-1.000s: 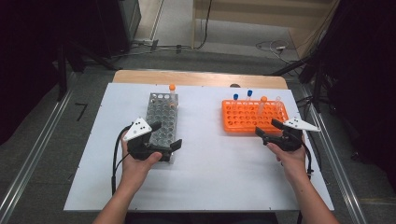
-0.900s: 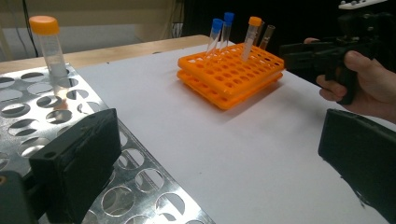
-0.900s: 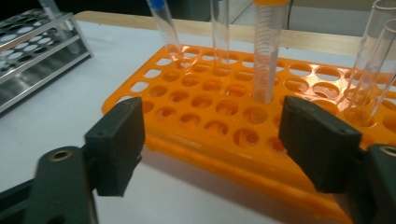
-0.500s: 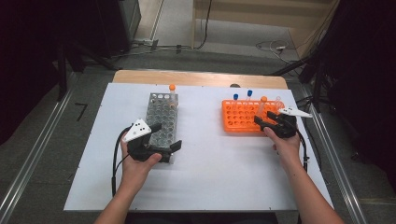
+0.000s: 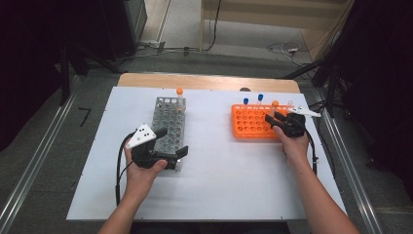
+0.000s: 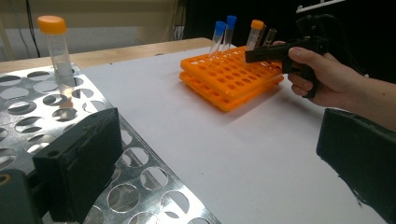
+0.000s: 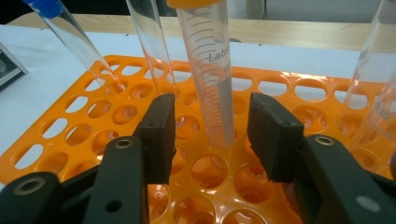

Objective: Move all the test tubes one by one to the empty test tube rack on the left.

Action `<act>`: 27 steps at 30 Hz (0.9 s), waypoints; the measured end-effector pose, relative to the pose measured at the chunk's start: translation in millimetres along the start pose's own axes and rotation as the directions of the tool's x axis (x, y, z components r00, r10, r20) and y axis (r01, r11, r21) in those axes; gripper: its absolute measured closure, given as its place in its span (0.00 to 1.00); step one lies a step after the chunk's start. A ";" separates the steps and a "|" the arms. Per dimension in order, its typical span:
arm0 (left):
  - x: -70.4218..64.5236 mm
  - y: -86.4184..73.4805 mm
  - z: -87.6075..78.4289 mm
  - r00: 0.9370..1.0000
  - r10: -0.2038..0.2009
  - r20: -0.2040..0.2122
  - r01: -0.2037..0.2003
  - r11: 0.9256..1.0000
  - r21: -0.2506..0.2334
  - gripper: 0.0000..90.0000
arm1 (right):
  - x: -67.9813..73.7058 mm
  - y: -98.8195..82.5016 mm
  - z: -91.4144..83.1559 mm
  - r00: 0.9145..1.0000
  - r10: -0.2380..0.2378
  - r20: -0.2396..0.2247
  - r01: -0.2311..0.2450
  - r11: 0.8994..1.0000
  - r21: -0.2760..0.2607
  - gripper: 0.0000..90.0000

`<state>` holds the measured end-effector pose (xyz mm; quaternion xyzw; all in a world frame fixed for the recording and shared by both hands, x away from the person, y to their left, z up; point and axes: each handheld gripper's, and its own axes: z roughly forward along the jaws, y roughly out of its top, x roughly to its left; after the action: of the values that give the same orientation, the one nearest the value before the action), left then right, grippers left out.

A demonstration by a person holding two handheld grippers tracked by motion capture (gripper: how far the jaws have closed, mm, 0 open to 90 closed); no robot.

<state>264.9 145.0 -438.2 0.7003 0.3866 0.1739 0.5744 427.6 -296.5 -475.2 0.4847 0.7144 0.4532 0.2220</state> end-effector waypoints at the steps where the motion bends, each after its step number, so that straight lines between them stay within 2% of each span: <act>1: 0.2 0.0 0.0 1.000 -0.001 0.000 0.001 1.000 0.001 0.01 | -0.2 -1.4 2.4 1.000 -0.007 0.006 0.007 1.000 -0.003 0.61; 5: 0.1 -0.3 0.9 1.000 -0.003 0.001 0.003 1.000 0.005 0.01 | 0.9 -2.1 4.8 0.999 -0.026 0.021 0.026 1.000 -0.016 0.64; 7: -0.1 -0.3 1.6 1.000 -0.004 0.003 0.004 1.000 0.006 0.01 | 2.9 -3.3 7.0 0.998 -0.043 0.041 0.044 0.999 -0.029 0.71; 9: 0.0 -0.3 2.2 1.000 -0.005 0.004 0.005 1.000 0.005 0.01 | 3.8 -3.7 7.8 0.998 -0.038 0.053 0.040 0.999 -0.034 0.78; 11: 0.2 -0.2 2.3 1.000 -0.007 0.002 0.007 1.000 0.007 0.01 | 3.5 -3.5 8.0 0.997 -0.041 0.065 0.044 0.998 -0.036 0.80; 15: -0.4 0.5 1.7 1.000 -0.007 0.003 0.007 1.000 0.003 0.01 | 2.0 -1.3 3.6 0.998 -0.027 0.055 0.030 0.998 -0.058 0.80; 21: -2.6 1.0 3.5 1.000 -0.004 0.010 0.004 1.000 0.001 0.01 | 3.6 4.9 -8.0 0.997 -0.043 0.057 0.049 0.994 -0.096 0.80; 27: -4.7 3.2 4.8 1.000 0.006 0.020 -0.006 1.000 -0.001 0.01 | 9.4 10.2 -26.0 0.998 -0.059 0.009 0.060 0.993 -0.105 0.80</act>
<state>266.3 138.1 -435.7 0.7030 0.3785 0.1688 0.5780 408.9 -298.1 -452.5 0.4520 0.7031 0.4821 0.2626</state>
